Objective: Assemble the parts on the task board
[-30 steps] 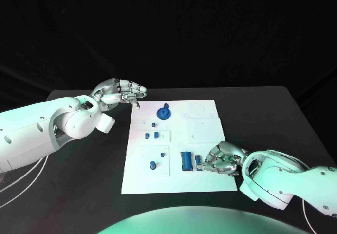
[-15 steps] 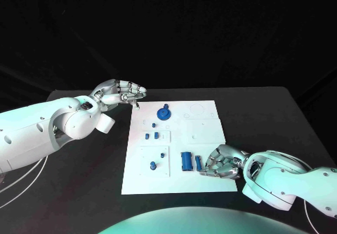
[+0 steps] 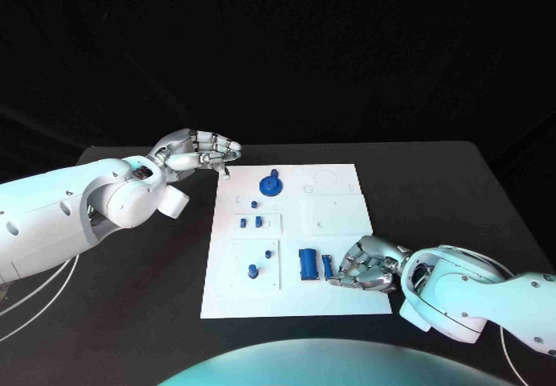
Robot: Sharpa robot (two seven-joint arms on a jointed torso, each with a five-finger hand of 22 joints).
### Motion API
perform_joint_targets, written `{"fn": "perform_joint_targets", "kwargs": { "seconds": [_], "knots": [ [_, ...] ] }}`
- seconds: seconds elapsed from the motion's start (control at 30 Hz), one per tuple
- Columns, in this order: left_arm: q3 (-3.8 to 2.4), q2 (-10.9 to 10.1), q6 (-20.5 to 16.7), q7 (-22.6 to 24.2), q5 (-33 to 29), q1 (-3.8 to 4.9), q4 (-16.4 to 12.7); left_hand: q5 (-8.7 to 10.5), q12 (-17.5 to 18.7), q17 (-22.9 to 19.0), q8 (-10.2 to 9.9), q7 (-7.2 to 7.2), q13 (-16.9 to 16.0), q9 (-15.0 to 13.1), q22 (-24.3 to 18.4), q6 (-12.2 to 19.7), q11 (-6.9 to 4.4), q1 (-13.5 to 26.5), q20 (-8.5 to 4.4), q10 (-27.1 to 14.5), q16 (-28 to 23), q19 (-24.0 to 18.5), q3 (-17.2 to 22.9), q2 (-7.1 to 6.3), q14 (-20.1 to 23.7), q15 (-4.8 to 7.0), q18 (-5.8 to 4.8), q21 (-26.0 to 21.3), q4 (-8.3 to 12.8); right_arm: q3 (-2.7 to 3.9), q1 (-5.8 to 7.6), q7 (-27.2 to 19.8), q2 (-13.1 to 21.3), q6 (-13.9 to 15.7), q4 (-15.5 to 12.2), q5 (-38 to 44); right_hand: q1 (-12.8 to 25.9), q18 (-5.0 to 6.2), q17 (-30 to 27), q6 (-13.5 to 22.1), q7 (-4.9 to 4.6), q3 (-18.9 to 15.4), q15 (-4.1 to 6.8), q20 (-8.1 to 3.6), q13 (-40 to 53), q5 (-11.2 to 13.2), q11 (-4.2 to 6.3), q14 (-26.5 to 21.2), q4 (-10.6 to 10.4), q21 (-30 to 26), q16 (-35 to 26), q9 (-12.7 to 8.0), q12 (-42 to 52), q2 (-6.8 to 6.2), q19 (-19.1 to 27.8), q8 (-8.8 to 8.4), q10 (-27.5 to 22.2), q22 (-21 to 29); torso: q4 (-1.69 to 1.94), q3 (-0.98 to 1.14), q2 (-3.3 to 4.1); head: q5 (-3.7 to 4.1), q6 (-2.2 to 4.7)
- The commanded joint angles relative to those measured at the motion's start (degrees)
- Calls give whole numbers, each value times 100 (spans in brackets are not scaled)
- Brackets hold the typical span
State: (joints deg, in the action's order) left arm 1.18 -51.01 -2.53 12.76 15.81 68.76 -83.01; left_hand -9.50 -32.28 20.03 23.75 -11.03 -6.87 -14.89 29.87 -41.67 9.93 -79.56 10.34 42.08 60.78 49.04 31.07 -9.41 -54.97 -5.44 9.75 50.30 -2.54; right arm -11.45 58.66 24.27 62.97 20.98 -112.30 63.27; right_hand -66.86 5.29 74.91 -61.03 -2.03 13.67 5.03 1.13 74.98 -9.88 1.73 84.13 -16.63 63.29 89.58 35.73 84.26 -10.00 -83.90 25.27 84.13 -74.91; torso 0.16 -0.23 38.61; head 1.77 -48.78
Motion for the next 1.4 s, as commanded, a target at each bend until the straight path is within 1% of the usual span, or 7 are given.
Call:
{"fn": "perform_joint_targets", "kwargs": {
  "seconds": [0.03,0.2,0.27,0.47,0.83,1.2,1.4],
  "knots": [
    [-4,10,87,24,-6,3,-13,-20,-34,-8,32,-255,5,5,-8,26,1,23,9,-27,28,-26,7,-13,36,14,78,-34,-23,1,-1,-31,-27,-59,19,39,29,-84,1455,-35,-9,-27,31,-22,1161,-26,24,576,-14,14,22,-7,10,38,-70,-39,379,-800,-4,3,1,1,-6],
    [-4,12,86,22,-5,3,-15,-20,-45,-10,42,-255,8,8,-8,31,1,17,10,-34,30,-26,12,-14,39,15,79,-34,-22,5,11,22,-74,-82,77,33,54,-83,1455,-38,-6,-31,30,-21,1162,-28,24,576,-10,8,22,-10,11,72,-70,-40,380,-800,1,6,-3,0,-21],
    [-4,12,85,20,-4,3,-15,-20,-45,-10,42,-255,8,8,-8,31,1,17,10,-34,30,-26,12,-14,39,15,79,-34,-22,5,16,46,-94,-102,105,34,36,-84,1454,-37,-1,-25,31,-21,1161,-32,27,575,3,12,22,-11,9,85,-71,-41,379,-802,1,1,-6,3,-26],
    [-4,21,86,15,-1,3,-12,-21,-47,-10,44,-255,9,8,-8,32,1,13,9,-36,31,-26,15,-14,40,15,79,-34,-19,6,25,107,-165,-217,191,44,-128,-80,1451,-27,12,7,41,-25,1166,-36,39,575,56,-8,20,-15,15,83,-69,-48,381,-801,0,0,-8,0,-34],
    [-4,37,99,-3,27,3,0,-22,-56,-12,54,-253,12,10,-6,33,0,-9,6,-39,31,-25,26,-12,43,18,81,-30,-6,6,28,164,-260,-459,291,97,-676,-71,1424,-24,28,140,55,-38,1157,-42,55,569,243,-77,10,-50,-5,-73,-56,-81,372,-798,-4,-3,-17,3,-34],
    [-4,40,103,-13,53,3,5,-22,-56,-12,54,-253,12,10,-6,33,0,-9,6,-39,31,-25,26,-12,43,18,81,-30,-6,6,28,112,-280,-542,302,115,-699,-71,1416,-34,8,82,46,-35,1152,-32,40,568,228,-92,7,-69,-16,-211,-53,-96,367,-799,-3,-1,-8,5,-25],
    [-4,34,99,-10,62,3,5,-22,-56,-12,54,-253,12,10,-6,33,0,-9,6,-39,31,-25,26,-12,43,18,81,-30,-6,6,30,-11,-178,-533,200,67,-630,-65,1400,-47,-13,-195,28,-18,1145,-36,19,564,67,-150,1,-89,-31,-325,-44,-110,361,-792,-7,0,-8,-1,-28]
  ]
}}
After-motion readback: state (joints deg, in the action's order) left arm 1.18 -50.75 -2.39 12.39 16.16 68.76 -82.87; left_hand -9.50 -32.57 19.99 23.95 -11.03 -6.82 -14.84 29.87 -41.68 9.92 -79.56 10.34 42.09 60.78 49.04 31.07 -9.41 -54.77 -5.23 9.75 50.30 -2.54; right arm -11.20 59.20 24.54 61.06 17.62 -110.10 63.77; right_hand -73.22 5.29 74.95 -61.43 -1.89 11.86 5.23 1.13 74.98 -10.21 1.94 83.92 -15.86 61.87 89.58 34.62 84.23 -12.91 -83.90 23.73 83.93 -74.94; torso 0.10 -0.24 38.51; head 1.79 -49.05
